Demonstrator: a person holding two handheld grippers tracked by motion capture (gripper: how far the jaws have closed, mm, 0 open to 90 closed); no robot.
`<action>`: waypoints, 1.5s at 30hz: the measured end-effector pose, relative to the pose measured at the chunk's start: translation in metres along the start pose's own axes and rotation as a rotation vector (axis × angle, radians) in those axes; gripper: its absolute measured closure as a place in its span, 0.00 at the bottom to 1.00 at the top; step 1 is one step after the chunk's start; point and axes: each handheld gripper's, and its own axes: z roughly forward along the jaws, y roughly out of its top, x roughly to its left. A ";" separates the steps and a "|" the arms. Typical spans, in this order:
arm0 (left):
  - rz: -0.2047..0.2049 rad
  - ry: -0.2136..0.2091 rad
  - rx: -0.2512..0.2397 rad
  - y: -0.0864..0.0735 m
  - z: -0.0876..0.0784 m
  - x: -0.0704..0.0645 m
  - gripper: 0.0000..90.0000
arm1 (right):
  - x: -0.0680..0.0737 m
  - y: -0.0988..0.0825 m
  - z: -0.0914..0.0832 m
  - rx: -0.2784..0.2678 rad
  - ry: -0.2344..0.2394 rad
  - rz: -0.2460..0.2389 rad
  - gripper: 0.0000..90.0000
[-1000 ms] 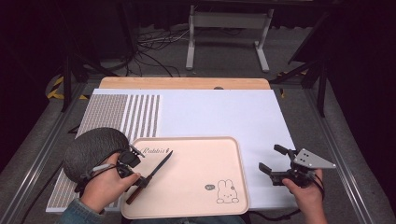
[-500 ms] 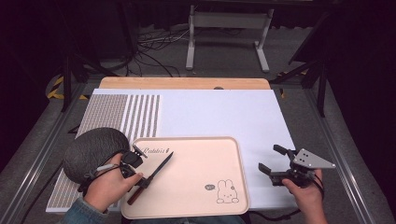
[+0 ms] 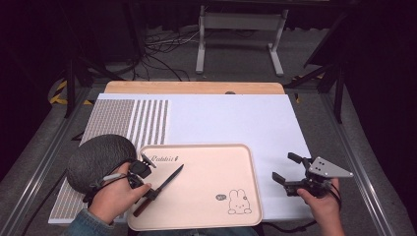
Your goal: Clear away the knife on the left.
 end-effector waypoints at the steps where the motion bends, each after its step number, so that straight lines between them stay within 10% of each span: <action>1: 0.001 0.003 -0.005 0.000 -0.001 0.000 0.80 | 0.000 0.000 0.000 0.000 0.000 0.000 0.07; 11: 0.107 0.048 -0.094 0.003 -0.007 -0.009 0.38 | 0.000 0.000 0.001 0.002 0.001 -0.004 0.07; 19: 0.335 0.123 -0.246 0.012 -0.010 -0.015 0.24 | 0.000 0.000 0.001 0.001 0.002 -0.005 0.07; 27: 0.543 0.116 -0.282 0.019 -0.003 -0.017 0.38 | 0.000 0.000 0.001 0.006 0.002 -0.011 0.07; 34: 0.653 0.111 -0.213 0.021 0.002 -0.020 1.00 | 0.000 -0.001 0.002 0.008 0.002 -0.009 0.07; 45: 0.739 0.105 -0.052 0.028 0.016 -0.022 1.00 | 0.000 -0.001 0.002 0.010 0.004 -0.010 0.07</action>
